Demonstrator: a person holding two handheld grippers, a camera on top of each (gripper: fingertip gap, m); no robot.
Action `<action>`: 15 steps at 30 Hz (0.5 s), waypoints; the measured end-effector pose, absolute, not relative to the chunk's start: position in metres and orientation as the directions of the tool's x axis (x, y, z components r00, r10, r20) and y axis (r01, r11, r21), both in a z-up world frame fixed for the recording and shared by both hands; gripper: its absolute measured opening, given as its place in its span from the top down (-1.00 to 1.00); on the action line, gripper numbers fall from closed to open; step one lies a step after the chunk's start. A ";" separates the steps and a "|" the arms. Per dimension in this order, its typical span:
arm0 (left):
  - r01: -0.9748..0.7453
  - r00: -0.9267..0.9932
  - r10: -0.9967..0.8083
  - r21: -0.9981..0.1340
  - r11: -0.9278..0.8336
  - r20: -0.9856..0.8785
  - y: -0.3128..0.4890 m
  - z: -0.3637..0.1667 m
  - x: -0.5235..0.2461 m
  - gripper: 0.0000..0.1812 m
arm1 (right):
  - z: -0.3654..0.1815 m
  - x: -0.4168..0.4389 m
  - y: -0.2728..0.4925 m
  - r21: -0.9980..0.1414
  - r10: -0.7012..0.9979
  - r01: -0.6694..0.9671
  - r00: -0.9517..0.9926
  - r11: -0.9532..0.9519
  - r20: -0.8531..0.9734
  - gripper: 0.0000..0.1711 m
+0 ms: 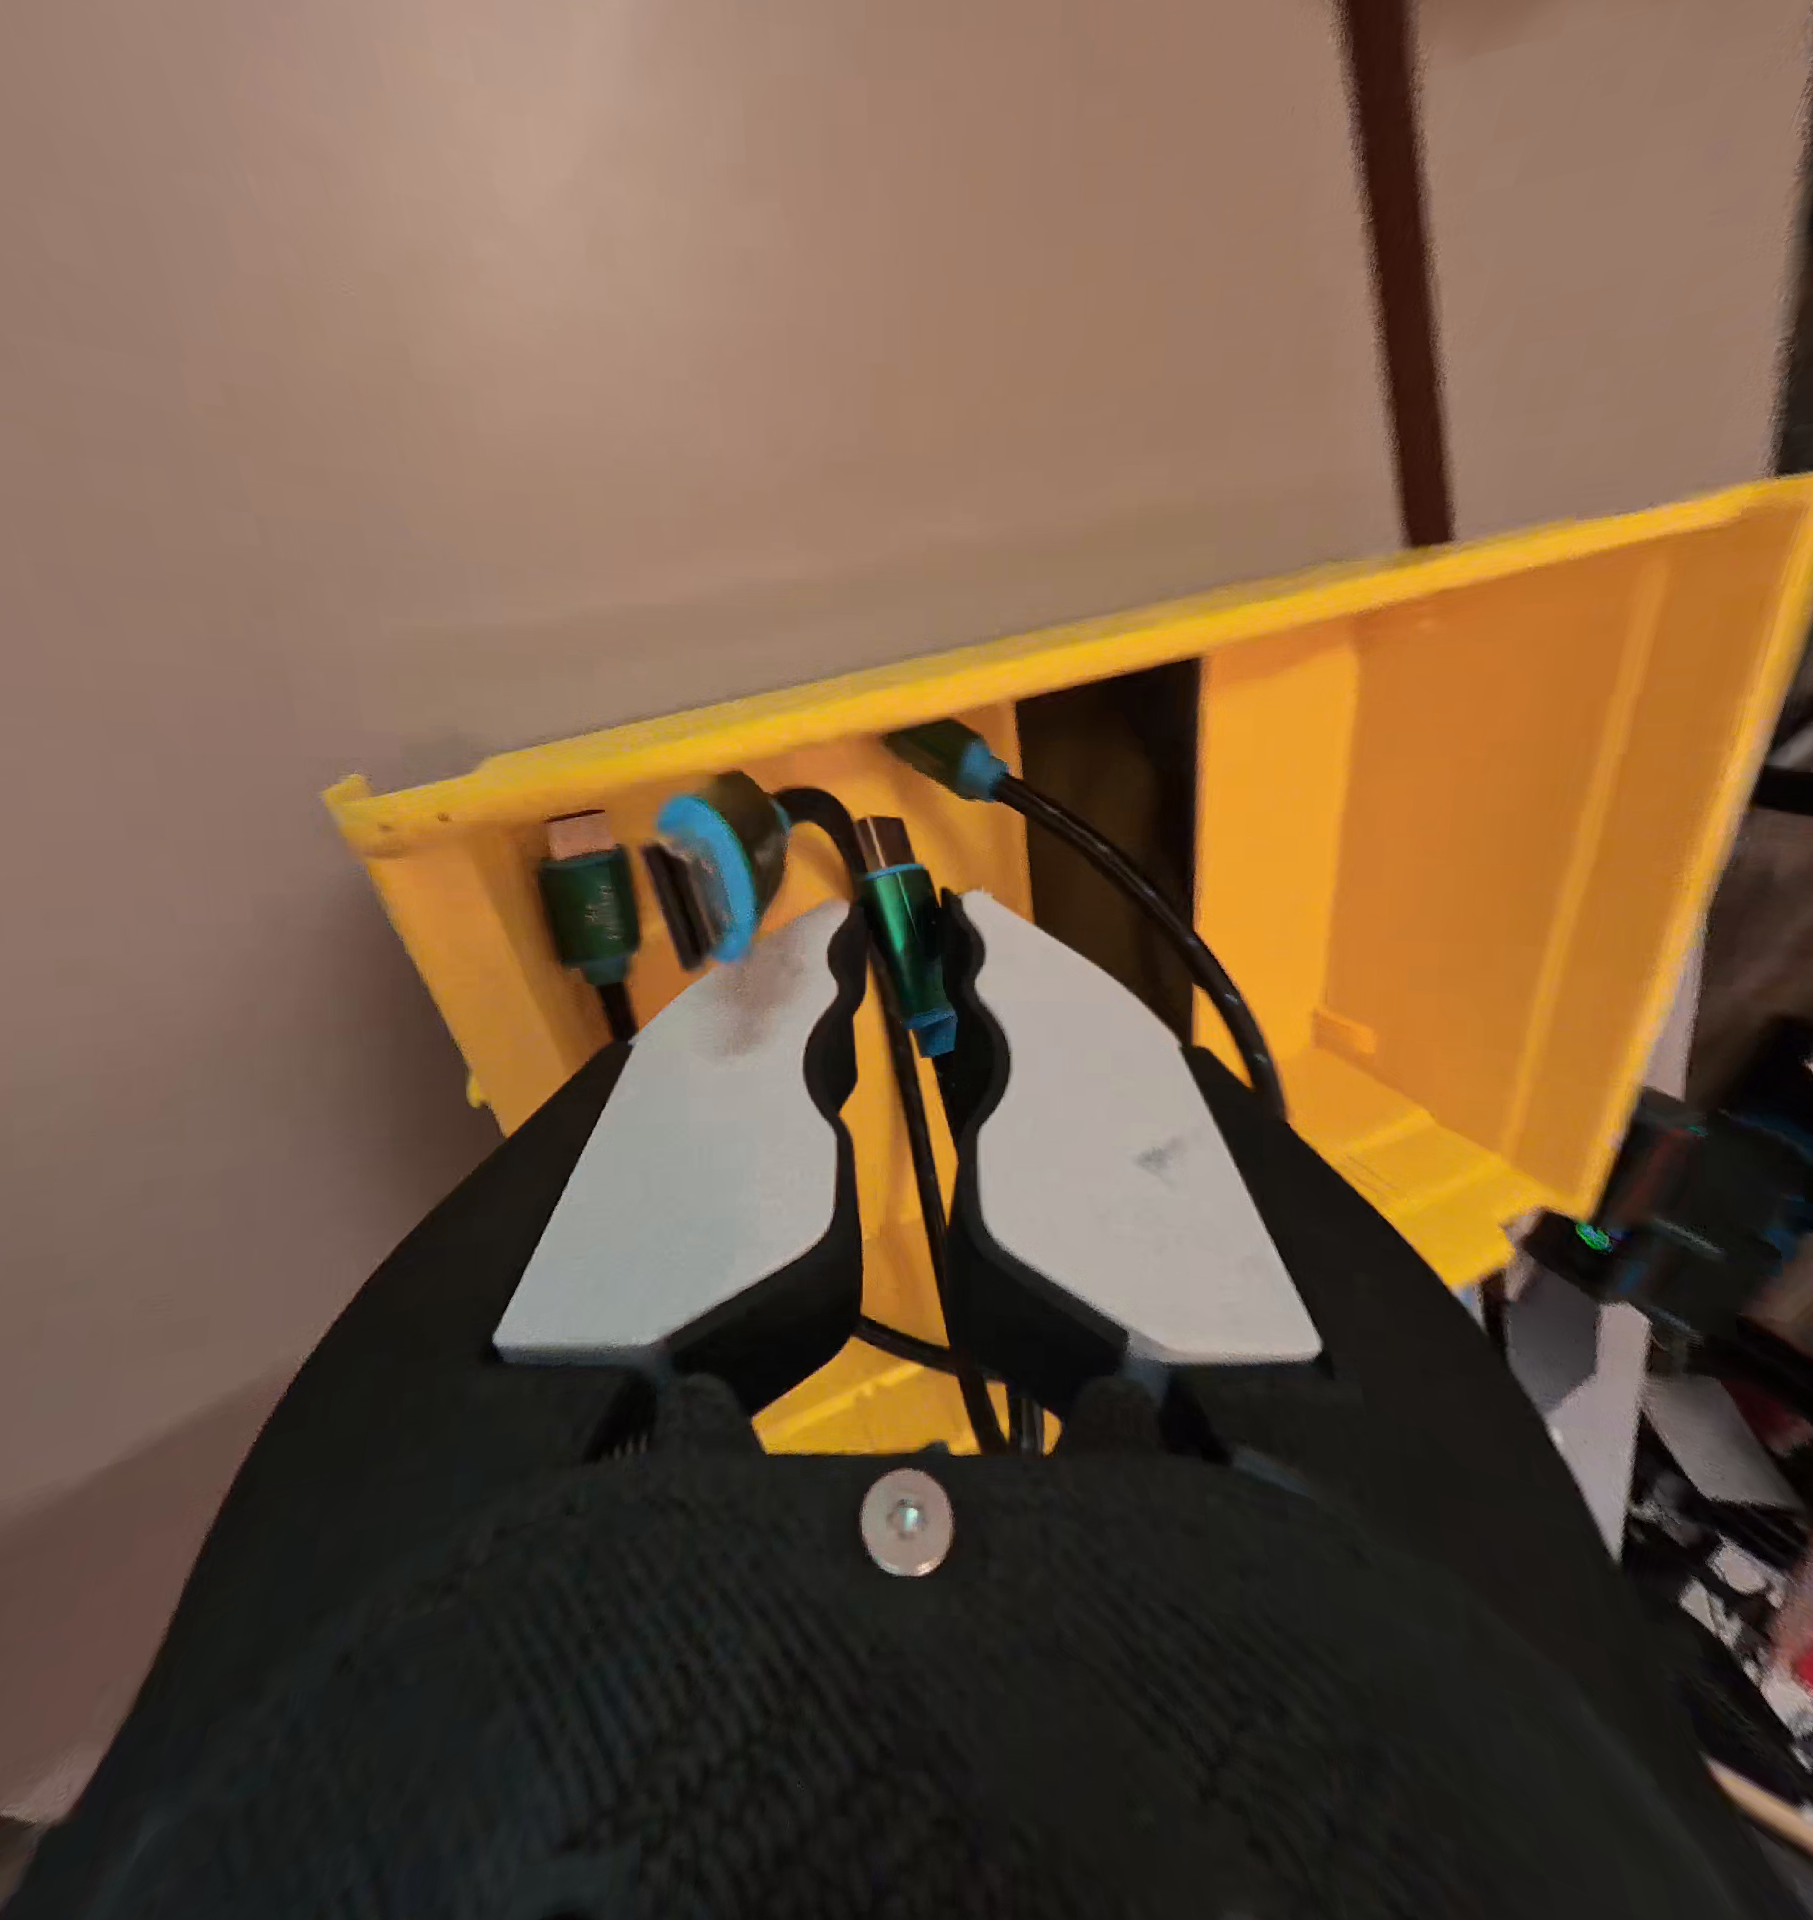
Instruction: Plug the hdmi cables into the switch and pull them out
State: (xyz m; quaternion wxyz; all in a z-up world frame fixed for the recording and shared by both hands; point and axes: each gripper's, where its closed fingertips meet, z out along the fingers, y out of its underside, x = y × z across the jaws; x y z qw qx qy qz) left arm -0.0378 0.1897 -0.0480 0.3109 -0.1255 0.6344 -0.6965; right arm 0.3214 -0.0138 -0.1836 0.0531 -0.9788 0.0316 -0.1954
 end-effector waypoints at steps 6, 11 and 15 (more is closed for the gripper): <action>0.263 -0.776 -0.597 -0.965 -0.011 -0.204 0.194 -0.051 -0.035 0.76 | -0.211 0.311 -0.032 0.074 0.030 0.009 0.957 -0.997 0.289 0.83; 0.257 -0.783 -0.592 -0.966 -0.026 -0.193 0.191 -0.052 -0.034 0.76 | -0.207 0.342 -0.027 -0.013 -0.004 0.003 0.889 -1.000 0.459 0.84; 0.256 -0.778 -0.596 -0.966 -0.015 -0.197 0.192 -0.053 -0.033 0.76 | -0.169 0.364 -0.014 -0.139 -0.006 0.110 0.763 -0.984 0.647 0.65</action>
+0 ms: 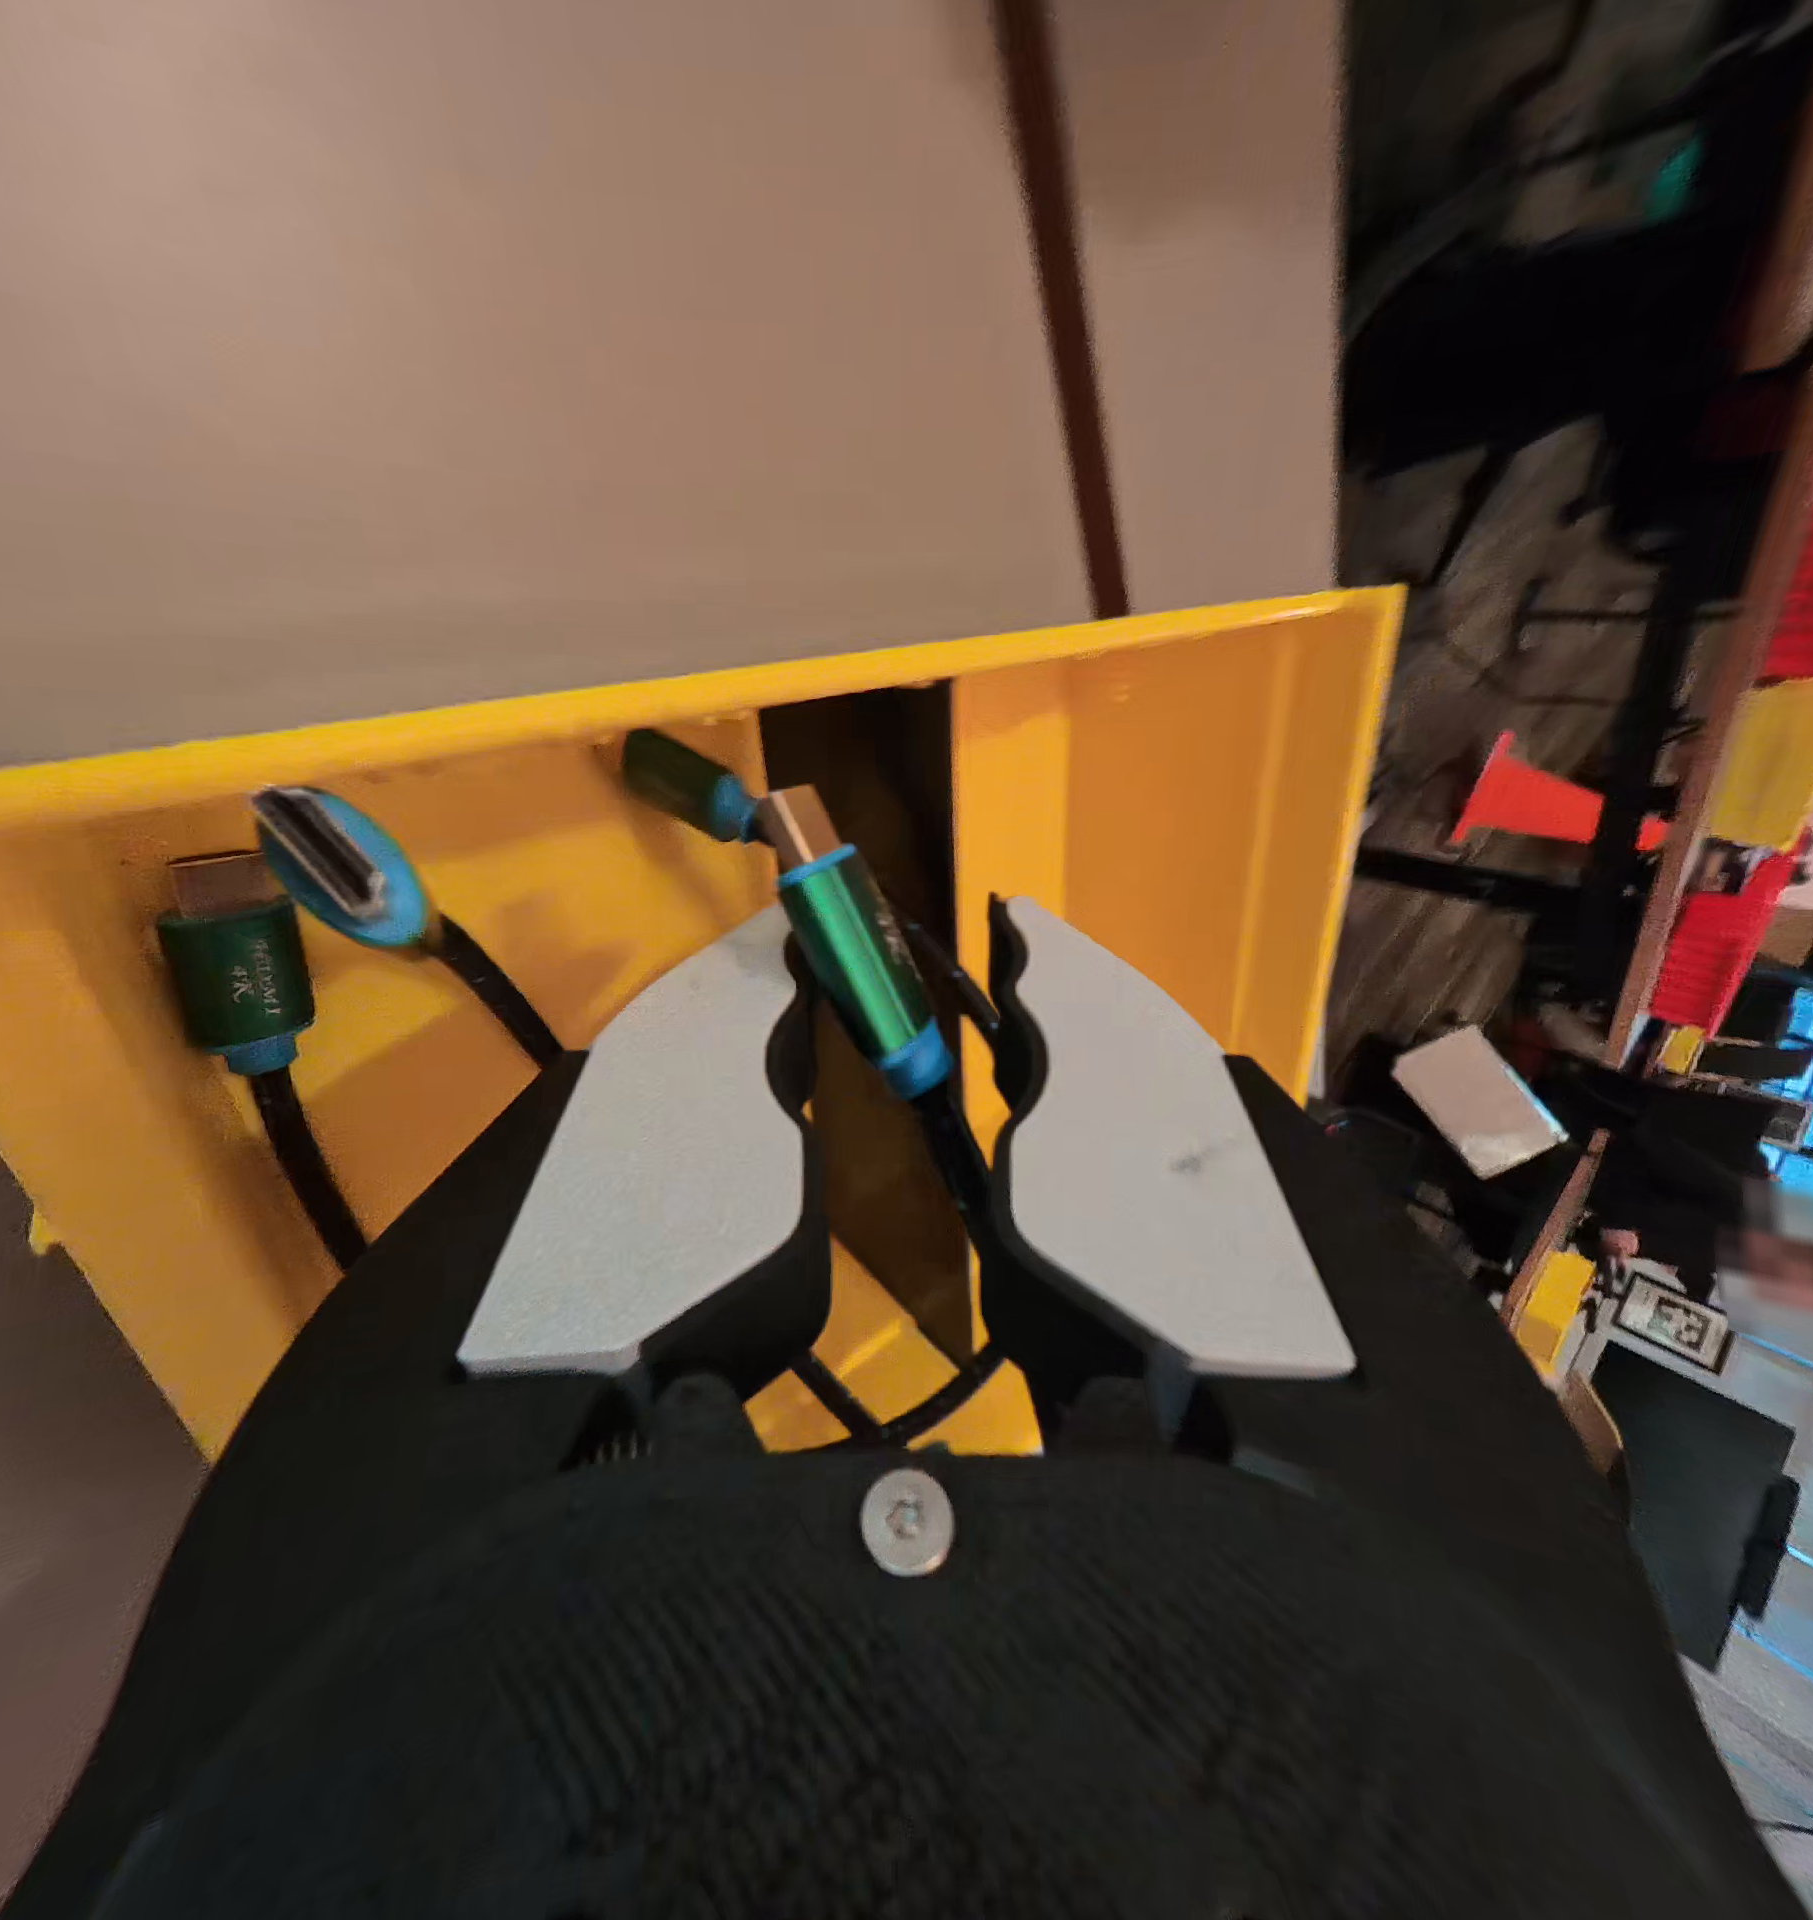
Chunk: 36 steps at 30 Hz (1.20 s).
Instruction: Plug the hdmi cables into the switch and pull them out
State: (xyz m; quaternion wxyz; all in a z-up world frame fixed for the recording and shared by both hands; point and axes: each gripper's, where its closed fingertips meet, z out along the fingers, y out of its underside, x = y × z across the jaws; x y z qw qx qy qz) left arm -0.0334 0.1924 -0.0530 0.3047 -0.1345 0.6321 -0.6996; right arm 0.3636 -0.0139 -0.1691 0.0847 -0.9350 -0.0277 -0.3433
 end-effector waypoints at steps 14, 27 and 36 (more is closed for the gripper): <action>0.241 -0.803 -0.574 -0.969 -0.064 -0.162 0.187 -0.055 -0.031 0.76 | -0.122 0.345 -0.062 -0.134 0.014 0.143 0.735 -0.981 0.678 0.40; 0.224 -0.819 -0.552 -0.973 -0.051 -0.159 0.180 -0.061 -0.030 0.76 | -0.135 0.391 -0.058 -0.130 -0.051 0.092 0.594 -0.987 0.803 0.83; 0.205 -0.821 -0.559 -0.974 -0.096 -0.117 0.187 -0.064 -0.025 0.76 | -0.083 0.386 -0.077 0.517 0.572 0.246 0.372 -0.820 0.731 0.91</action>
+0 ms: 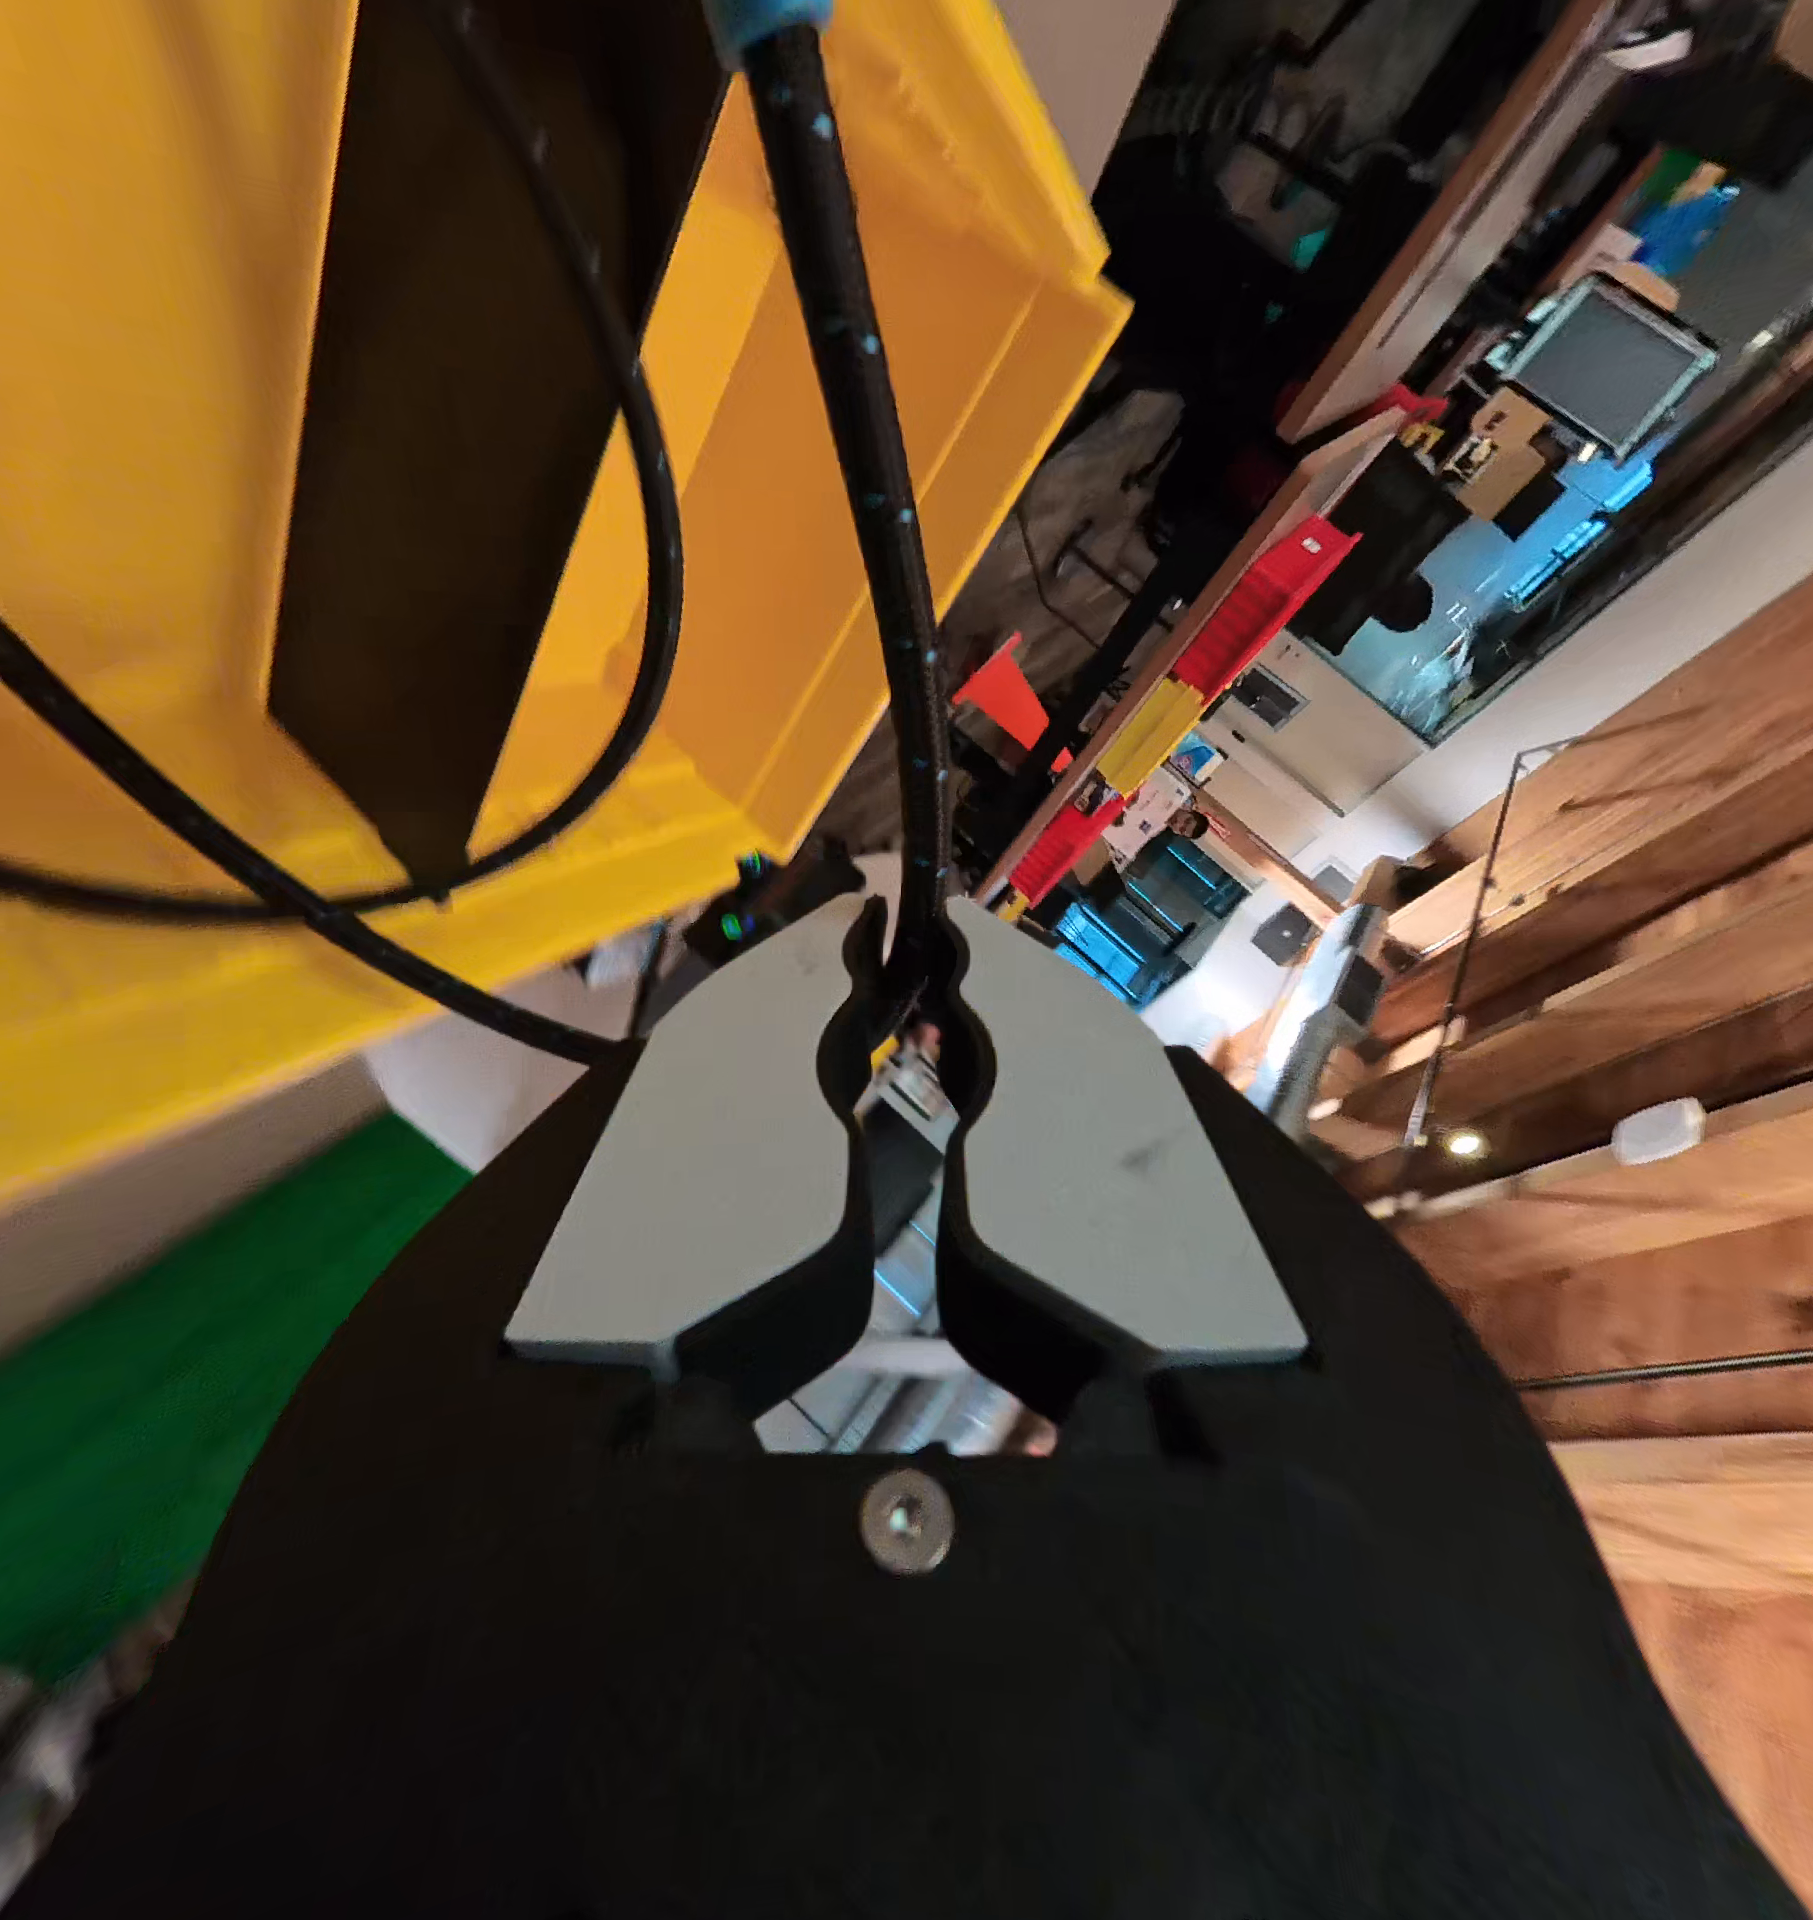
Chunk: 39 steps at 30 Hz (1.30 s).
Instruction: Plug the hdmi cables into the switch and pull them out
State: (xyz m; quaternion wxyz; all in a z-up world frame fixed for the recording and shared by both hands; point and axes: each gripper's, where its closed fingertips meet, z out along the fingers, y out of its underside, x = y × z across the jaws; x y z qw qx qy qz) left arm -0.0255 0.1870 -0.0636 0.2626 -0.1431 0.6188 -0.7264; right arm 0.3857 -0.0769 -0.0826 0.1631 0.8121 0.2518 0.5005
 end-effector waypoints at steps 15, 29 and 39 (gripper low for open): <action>0.196 -0.833 -0.538 -0.978 -0.065 -0.131 0.178 -0.068 -0.027 0.76 | -0.156 0.353 -0.034 0.333 0.509 0.389 0.571 -0.859 0.644 0.51; 0.337 -0.762 -0.587 -0.941 -0.003 -0.271 0.167 -0.060 -0.026 0.76 | -0.058 0.080 0.093 -0.631 0.084 -0.614 0.682 -0.474 -0.726 0.26; 0.482 -0.709 -0.535 -0.869 0.108 -0.460 0.143 -0.060 -0.037 0.76 | -0.062 -0.046 0.136 -0.548 0.284 -0.627 0.477 -0.553 -0.832 0.15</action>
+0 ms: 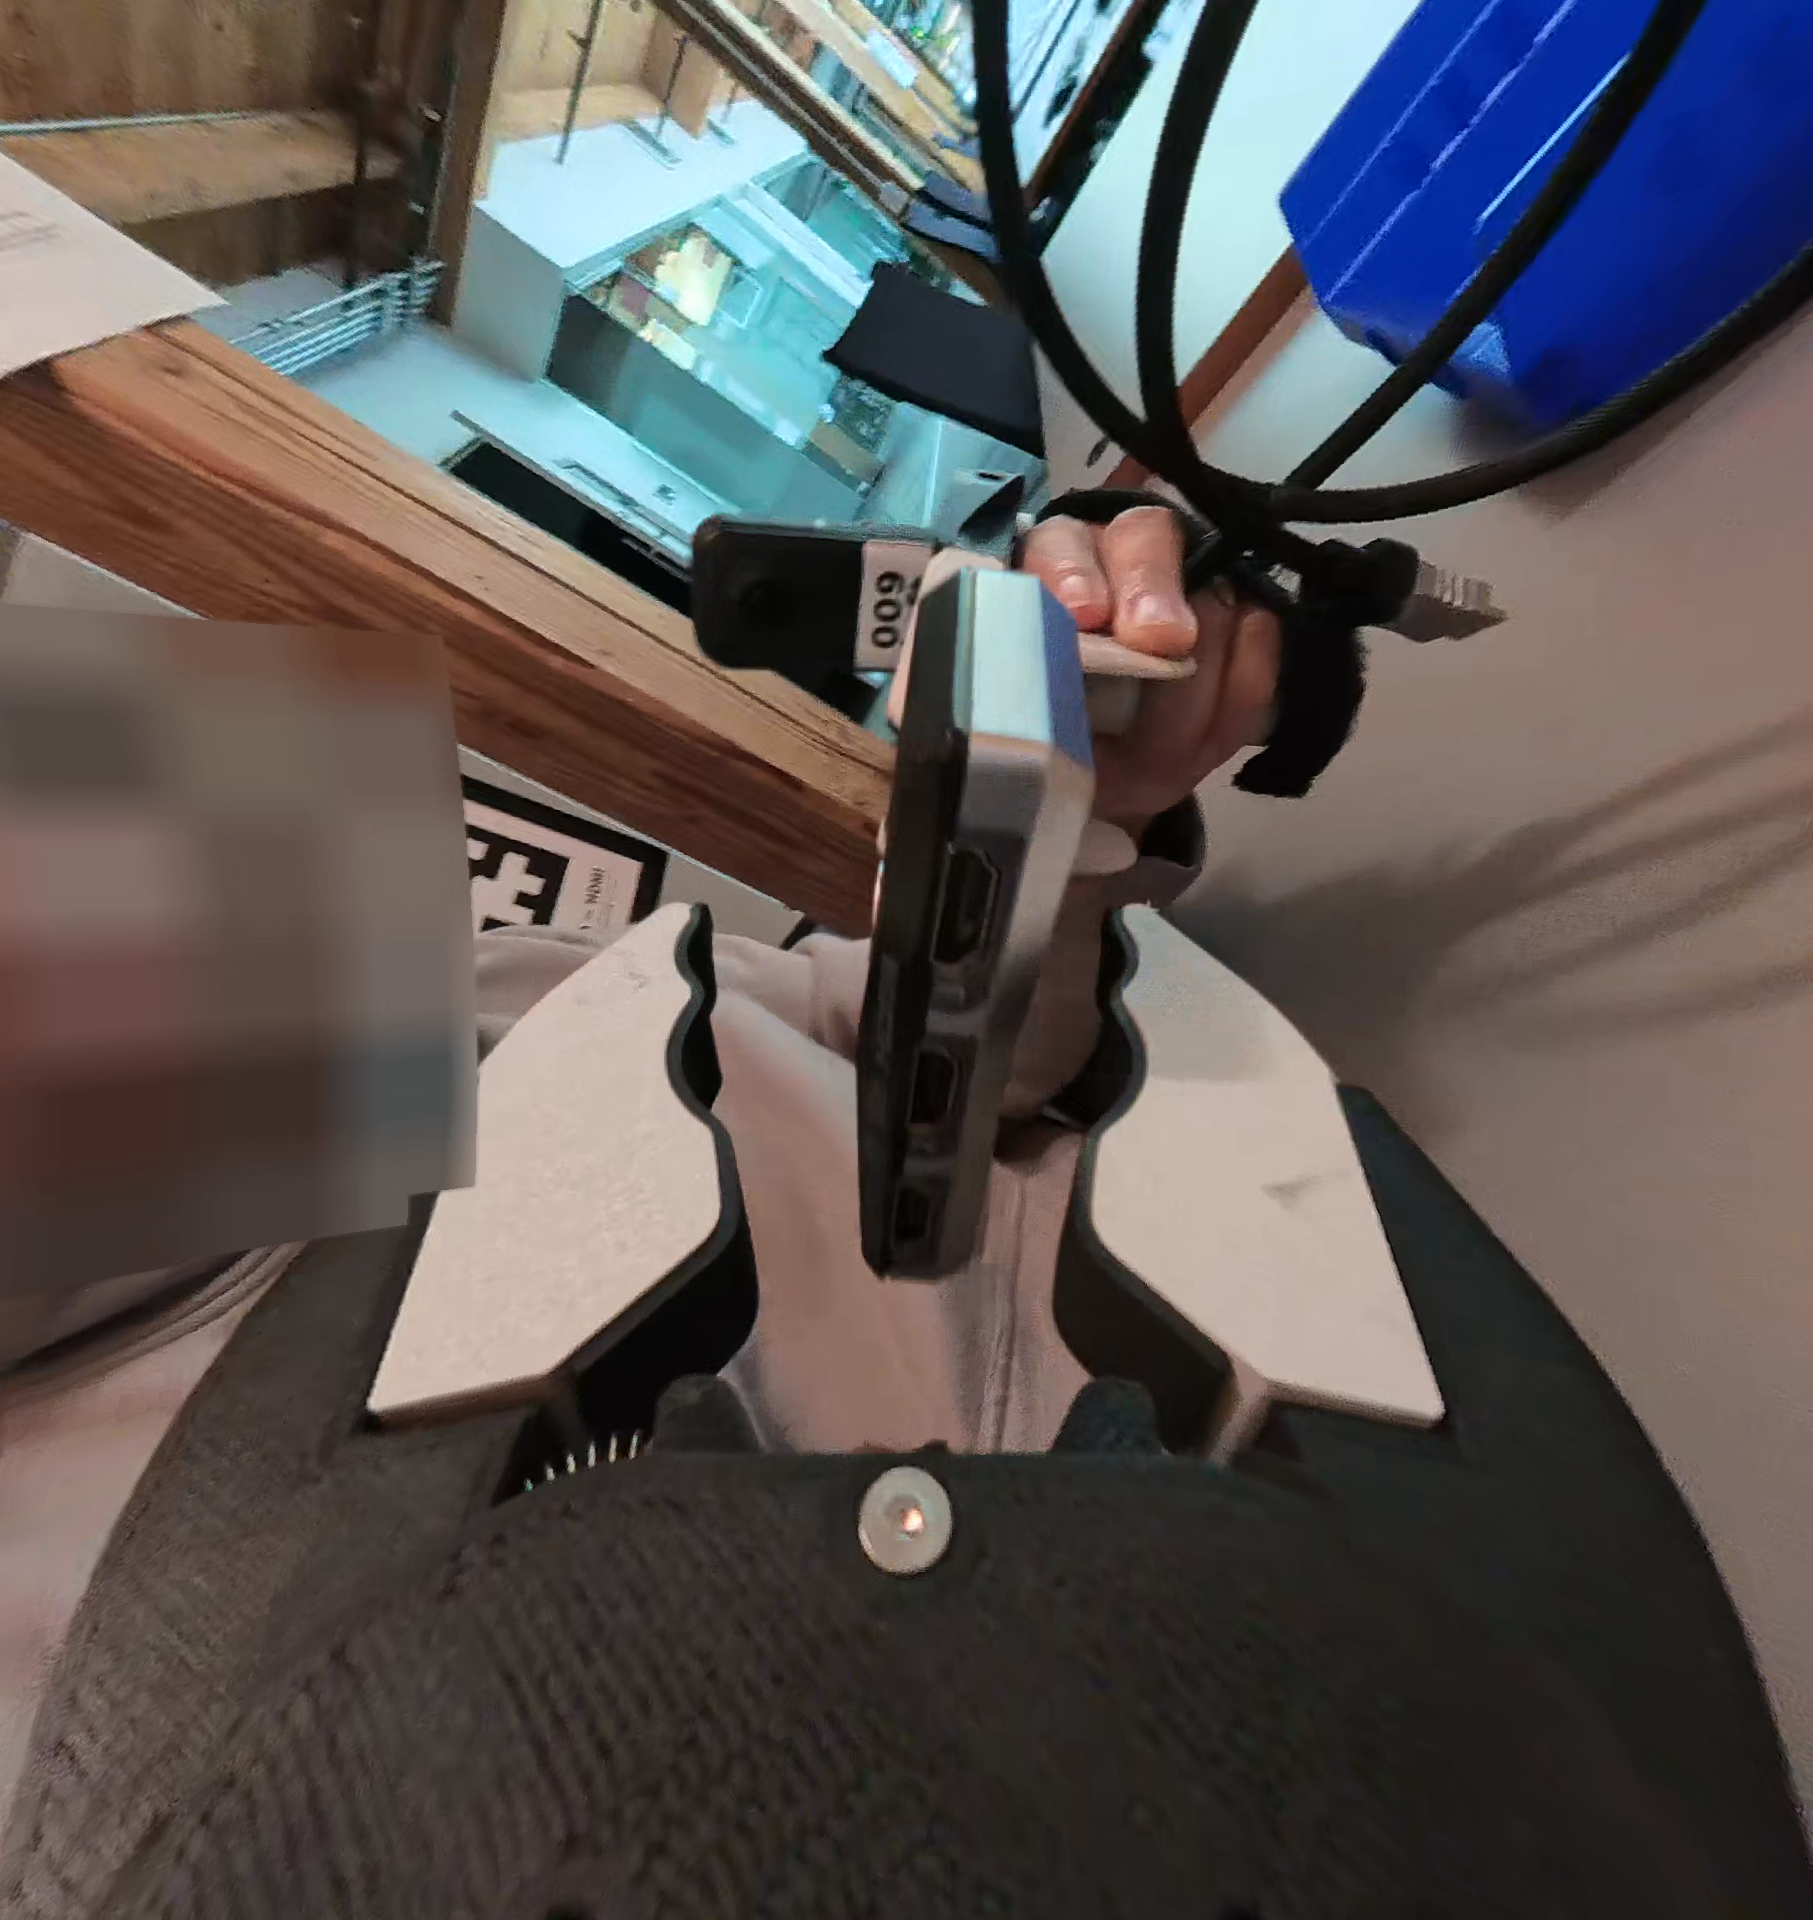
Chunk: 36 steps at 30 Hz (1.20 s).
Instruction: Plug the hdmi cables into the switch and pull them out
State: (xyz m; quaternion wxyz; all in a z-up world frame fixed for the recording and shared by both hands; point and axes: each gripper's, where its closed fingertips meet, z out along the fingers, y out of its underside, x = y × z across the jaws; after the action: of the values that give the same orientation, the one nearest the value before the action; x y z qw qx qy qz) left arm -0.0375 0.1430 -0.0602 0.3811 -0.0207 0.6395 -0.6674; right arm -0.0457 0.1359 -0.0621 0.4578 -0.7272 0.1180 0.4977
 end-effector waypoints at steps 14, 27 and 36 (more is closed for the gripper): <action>0.461 -0.690 -0.543 -0.869 0.181 -0.479 0.141 -0.073 -0.026 0.75 | -0.078 -0.030 0.146 -0.554 0.252 -0.676 0.499 -0.486 -0.829 0.73; 0.477 -0.634 -0.620 -0.865 0.156 -0.462 0.146 -0.061 -0.023 0.52 | -0.077 -0.011 0.145 -0.668 0.263 -0.616 0.622 -0.418 -0.738 0.73; 0.527 -0.574 -0.701 -0.846 0.079 -0.423 0.166 -0.029 -0.036 0.44 | -0.003 0.092 0.107 -0.802 0.138 -0.570 0.793 -0.179 -0.594 0.73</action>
State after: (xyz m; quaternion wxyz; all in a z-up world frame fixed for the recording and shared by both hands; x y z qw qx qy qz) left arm -0.0360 0.1656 -0.0290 0.4553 -0.0753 0.5762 -0.6746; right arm 0.0918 0.1069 -0.0028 0.6227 -0.7131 0.1515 0.2841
